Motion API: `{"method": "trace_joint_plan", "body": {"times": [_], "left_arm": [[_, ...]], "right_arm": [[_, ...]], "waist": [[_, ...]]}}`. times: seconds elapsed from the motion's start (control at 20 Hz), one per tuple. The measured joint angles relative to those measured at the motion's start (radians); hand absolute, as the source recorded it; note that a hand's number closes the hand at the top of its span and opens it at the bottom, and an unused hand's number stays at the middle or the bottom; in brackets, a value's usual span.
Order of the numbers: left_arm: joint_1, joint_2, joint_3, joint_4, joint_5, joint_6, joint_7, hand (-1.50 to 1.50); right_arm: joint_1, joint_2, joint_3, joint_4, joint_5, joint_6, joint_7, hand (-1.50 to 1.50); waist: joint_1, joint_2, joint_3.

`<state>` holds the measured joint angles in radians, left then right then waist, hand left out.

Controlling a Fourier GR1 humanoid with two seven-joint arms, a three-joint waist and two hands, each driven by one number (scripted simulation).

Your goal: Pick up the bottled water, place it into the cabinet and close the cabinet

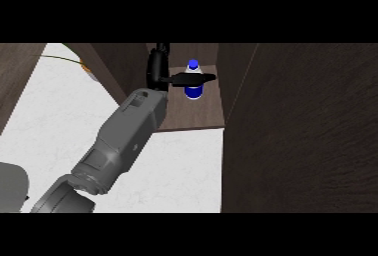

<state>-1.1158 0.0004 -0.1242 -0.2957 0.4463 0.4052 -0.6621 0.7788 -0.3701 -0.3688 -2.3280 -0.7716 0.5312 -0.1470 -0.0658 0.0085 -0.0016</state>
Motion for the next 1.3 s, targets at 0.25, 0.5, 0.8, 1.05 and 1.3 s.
{"method": "trace_joint_plan", "body": {"times": [0.25,0.5,0.8,1.05,1.3], "left_arm": [[0.072,0.000,-0.091,-0.121,0.071,0.000,0.027,-1.50],[0.206,0.000,-0.201,-0.271,0.133,-0.012,0.041,-1.50],[0.395,0.000,-0.344,-0.530,0.170,0.050,0.076,-1.50],[0.572,0.005,-0.444,-0.743,0.163,0.105,0.085,-1.50],[0.755,0.043,-0.541,-0.957,0.137,0.116,0.109,1.50]], "right_arm": [[-0.010,0.002,0.003,-0.005,-0.005,-0.021,0.024,-1.50],[-0.021,0.011,0.004,-0.007,-0.007,-0.038,0.039,-1.50],[-0.022,0.028,0.008,-0.009,-0.009,-0.052,0.048,-1.50],[-0.012,0.031,-0.004,-0.013,-0.012,-0.052,0.049,-1.50],[-0.018,0.016,-0.015,-0.014,-0.016,-0.050,0.058,1.50]], "waist": [[0.018,-0.009,0.000],[0.035,-0.013,0.000],[0.060,-0.019,0.000],[0.068,-0.020,0.000],[0.073,-0.019,0.001]]}}
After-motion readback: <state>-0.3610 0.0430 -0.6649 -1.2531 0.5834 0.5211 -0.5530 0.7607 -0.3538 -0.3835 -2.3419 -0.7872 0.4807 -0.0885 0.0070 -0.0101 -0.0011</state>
